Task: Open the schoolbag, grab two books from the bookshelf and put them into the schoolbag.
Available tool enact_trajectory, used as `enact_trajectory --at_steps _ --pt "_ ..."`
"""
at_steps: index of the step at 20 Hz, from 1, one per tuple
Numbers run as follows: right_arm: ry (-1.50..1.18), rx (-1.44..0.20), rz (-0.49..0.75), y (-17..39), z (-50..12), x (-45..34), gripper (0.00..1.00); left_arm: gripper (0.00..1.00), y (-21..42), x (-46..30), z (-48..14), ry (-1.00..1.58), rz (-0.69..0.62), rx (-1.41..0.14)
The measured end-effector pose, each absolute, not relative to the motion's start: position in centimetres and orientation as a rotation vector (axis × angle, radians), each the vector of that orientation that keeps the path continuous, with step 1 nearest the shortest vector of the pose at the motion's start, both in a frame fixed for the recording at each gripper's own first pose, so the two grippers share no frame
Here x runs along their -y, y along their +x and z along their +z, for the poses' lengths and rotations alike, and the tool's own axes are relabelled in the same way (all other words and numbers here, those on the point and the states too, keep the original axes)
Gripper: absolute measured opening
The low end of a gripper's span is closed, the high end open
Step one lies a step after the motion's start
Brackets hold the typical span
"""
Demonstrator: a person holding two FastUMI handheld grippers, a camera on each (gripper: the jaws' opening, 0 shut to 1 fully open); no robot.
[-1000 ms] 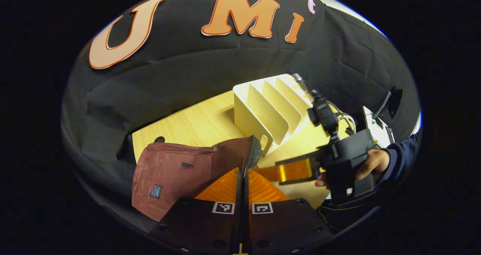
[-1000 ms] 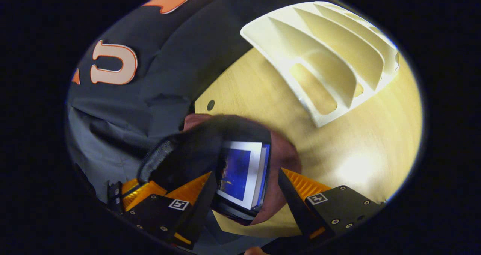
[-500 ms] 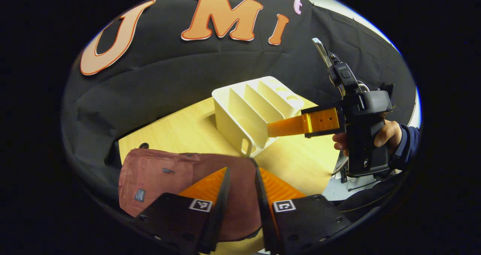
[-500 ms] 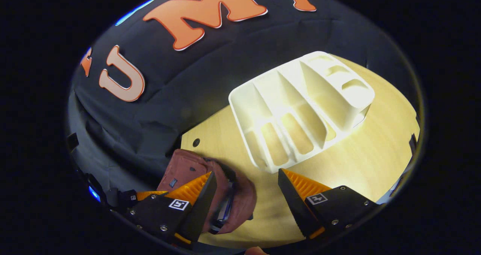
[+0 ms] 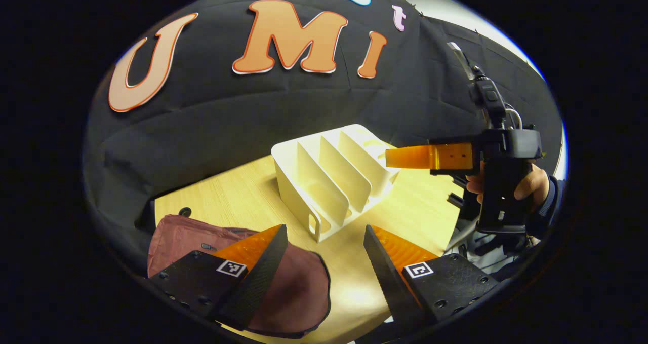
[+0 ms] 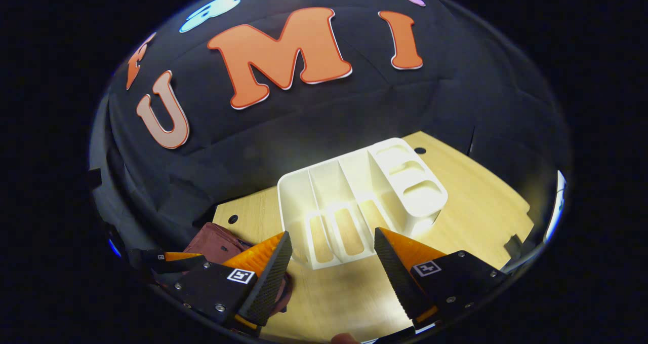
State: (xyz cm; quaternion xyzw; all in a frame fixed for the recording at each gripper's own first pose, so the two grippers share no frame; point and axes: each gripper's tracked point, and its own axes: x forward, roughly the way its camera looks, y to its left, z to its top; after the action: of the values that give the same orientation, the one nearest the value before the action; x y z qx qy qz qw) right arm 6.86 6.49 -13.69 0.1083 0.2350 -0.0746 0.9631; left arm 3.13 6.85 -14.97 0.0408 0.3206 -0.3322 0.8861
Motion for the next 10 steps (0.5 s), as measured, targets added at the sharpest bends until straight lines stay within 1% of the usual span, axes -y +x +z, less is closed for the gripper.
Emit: enact_trajectory --at_steps 10 --pt "0.020 -0.323 -0.030 6.5 -8.3 0.5 0.97 0.97 4.3 -0.5 -9.0 -0.015 -0.347 -0.404"
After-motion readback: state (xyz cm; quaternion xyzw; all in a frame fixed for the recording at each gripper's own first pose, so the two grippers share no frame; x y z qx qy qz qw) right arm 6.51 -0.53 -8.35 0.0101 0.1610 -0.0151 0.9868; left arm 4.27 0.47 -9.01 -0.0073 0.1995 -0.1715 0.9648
